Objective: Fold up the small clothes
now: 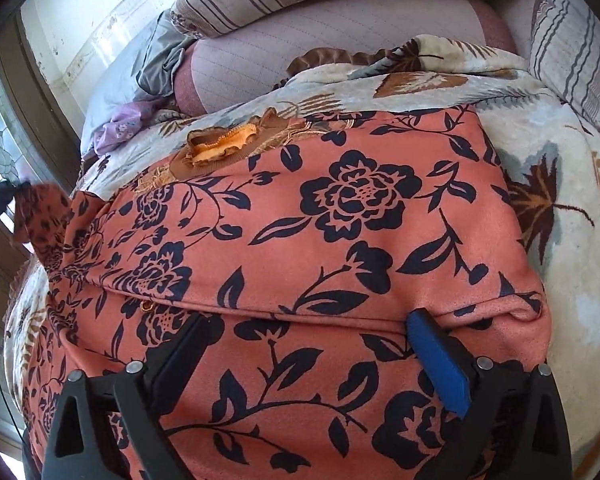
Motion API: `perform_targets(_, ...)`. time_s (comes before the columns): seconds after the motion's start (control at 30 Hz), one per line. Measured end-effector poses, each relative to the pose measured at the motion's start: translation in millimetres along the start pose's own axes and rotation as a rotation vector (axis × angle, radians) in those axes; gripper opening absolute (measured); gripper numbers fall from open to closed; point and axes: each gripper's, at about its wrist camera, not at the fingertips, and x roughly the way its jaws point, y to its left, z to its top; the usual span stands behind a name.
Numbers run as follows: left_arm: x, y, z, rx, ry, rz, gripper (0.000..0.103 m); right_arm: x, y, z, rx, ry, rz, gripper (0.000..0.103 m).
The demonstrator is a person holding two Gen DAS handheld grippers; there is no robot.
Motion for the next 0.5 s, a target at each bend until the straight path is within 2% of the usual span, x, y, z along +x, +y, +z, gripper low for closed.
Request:
perform_targets(0.07, -4.1, -72.5, -17.7, 0.139, 0.023, -0.11, 0.006, -0.4, -0.1, 0.2, 0.002, -0.001, 0.003, 0.101)
perform_targets(0.13, 1.6, -141.7, -59.6, 0.327, 0.101, -0.204, 0.01, -1.4, -1.2, 0.8, 0.01, -0.001, 0.012, 0.101)
perform_targets(0.2, 25.3, -184.1, -108.0, 0.454, 0.258, -0.241, 0.013, -3.2, -3.0, 2.7, 0.025, 0.001, 0.024, 0.101)
perform_targets(0.27, 48.3, -193.5, -145.8, 0.483, 0.454, -0.217, 0.014, -7.0, -5.1, 7.6, 0.062, 0.017, 0.037, 0.101)
perform_targets(0.33, 36.1, -177.4, -152.0, 0.428, 0.439, -0.22, 0.017, -14.4, -10.3, 16.9, 0.152, 0.038, 0.092, 0.101)
perform_targets(0.37, 24.0, -165.3, -148.9, 0.387, 0.41, -0.223, 0.024, -20.0, -13.3, 22.4, 0.208, 0.028, 0.146, 0.101)
perform_targets(0.43, -6.5, -137.1, -137.7, 0.313, 0.338, -0.216, 0.078, -29.4, -11.9, 36.1, 0.286, -0.015, 0.215, 0.101)
perform_targets(0.5, -46.4, -101.8, -127.4, 0.218, 0.198, -0.188, 0.086, -28.2, 6.6, 55.7, 0.29, -0.02, 0.283, 0.101)
